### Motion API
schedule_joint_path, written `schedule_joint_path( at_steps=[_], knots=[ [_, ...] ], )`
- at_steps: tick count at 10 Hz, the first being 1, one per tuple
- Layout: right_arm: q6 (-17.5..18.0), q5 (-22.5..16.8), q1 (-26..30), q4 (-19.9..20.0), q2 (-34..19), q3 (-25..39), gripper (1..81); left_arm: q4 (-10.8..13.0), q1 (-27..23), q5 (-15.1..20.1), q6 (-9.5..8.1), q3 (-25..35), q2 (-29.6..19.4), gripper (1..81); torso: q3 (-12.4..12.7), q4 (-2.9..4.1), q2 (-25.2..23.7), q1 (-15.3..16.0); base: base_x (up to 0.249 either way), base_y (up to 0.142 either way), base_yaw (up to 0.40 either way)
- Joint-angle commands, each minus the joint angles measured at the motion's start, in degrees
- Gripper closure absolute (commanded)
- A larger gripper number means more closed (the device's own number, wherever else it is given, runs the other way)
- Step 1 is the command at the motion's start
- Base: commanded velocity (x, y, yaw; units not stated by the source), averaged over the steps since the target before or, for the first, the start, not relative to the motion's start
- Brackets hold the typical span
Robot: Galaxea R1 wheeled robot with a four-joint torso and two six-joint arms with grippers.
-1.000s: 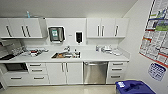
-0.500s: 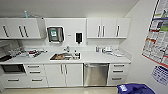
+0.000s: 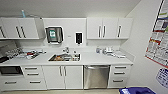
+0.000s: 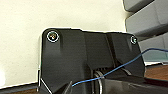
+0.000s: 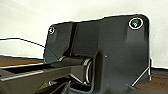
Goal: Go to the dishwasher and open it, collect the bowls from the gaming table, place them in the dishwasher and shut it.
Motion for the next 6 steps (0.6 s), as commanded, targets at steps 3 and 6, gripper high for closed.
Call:
schedule_joint_path(
  at_steps=[3,6],
  knots=[
    [0.0,-3.0,3.0,-0.3,-1.0,0.6,1.0,0.2,-3.1,2.4,-0.26,0.3,-0.9,1.0,0.0,0.00,0.0,0.0,0.143,0.000,0.000],
    [0.0,-3.0,3.1,-0.3,-0.9,0.6,1.0,0.1,-3.1,2.4,-0.26,0.4,-1.0,1.0,0.0,0.00,0.0,0.0,0.136,0.000,0.000]
  ],
)
